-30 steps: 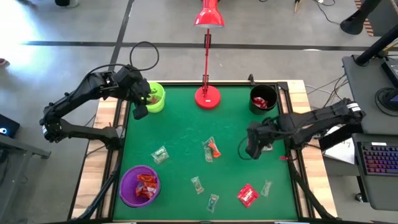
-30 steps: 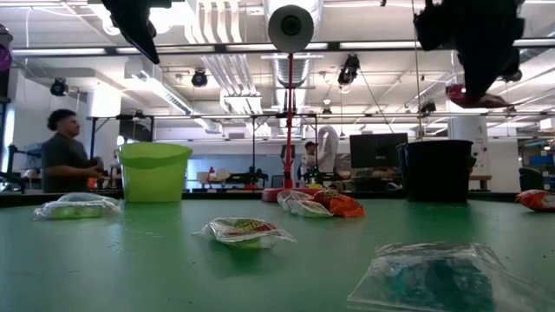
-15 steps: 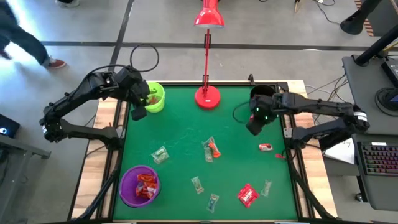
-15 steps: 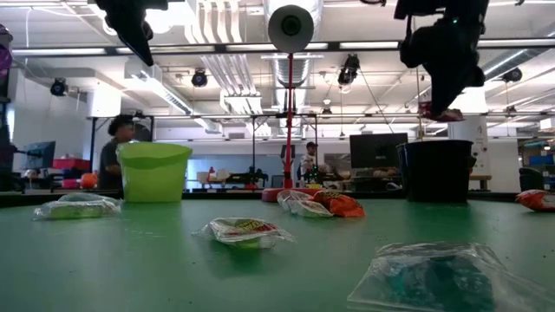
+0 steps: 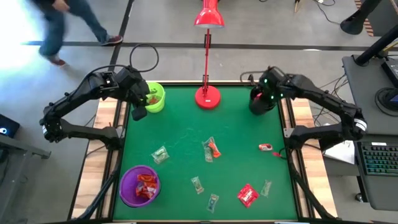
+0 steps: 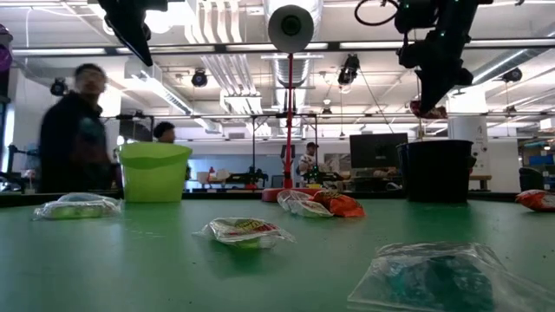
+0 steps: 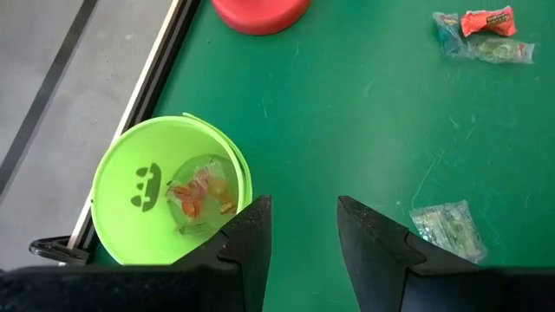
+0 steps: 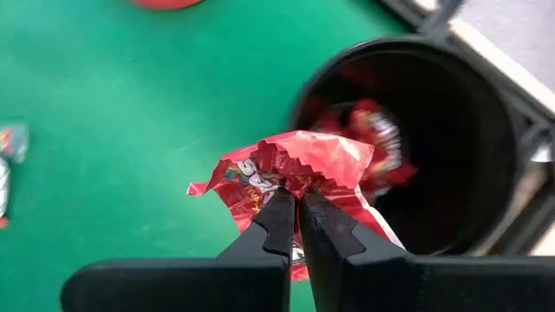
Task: Sort candy
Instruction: Put the red candy into the black bucket
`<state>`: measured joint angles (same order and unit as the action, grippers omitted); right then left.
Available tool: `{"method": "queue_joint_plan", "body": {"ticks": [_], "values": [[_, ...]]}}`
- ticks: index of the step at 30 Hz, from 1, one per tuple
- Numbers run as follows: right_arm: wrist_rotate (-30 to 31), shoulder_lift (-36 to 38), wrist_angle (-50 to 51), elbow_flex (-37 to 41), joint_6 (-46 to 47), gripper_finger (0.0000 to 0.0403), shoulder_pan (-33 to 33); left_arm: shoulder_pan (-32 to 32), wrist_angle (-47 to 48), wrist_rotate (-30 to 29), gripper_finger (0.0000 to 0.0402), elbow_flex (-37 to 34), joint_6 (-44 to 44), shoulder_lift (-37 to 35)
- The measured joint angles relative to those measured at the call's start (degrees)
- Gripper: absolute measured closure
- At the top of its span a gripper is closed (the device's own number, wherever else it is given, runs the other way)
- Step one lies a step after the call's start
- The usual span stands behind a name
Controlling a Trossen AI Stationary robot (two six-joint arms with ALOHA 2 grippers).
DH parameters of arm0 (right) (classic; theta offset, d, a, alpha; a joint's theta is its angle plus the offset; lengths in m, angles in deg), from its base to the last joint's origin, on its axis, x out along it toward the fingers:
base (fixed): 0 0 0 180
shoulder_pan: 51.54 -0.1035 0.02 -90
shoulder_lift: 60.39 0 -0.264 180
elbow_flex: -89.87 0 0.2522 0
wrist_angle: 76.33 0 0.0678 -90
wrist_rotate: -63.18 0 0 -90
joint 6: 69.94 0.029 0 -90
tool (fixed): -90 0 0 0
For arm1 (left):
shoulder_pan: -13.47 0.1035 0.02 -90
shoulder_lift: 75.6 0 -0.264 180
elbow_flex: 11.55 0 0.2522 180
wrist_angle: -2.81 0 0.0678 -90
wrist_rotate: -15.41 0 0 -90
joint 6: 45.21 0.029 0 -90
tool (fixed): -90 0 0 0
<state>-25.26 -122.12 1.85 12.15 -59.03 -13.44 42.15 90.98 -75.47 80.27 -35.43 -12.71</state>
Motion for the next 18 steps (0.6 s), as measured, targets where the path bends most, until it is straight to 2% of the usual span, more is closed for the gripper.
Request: {"method": "queue_joint_plan", "body": {"ticks": [7, 12, 18], "values": [[-0.01, -3.06, -0.13, -2.53, -7.39, 0.0394, 9.80, 0.00, -0.62, -0.40, 0.0286, 0.00, -0.39, 0.00], [-0.19, -6.09, -0.05, -2.87, -10.04, 0.0394, 14.06, 0.01, -1.51, -5.07, 0.0286, 0.00, -2.07, 0.00], [-0.52, -9.04, -0.06, -3.35, -11.13, 0.0394, 14.83, 0.07, -1.74, -12.44, 0.0286, 0.00, -4.83, 0.00]]}}
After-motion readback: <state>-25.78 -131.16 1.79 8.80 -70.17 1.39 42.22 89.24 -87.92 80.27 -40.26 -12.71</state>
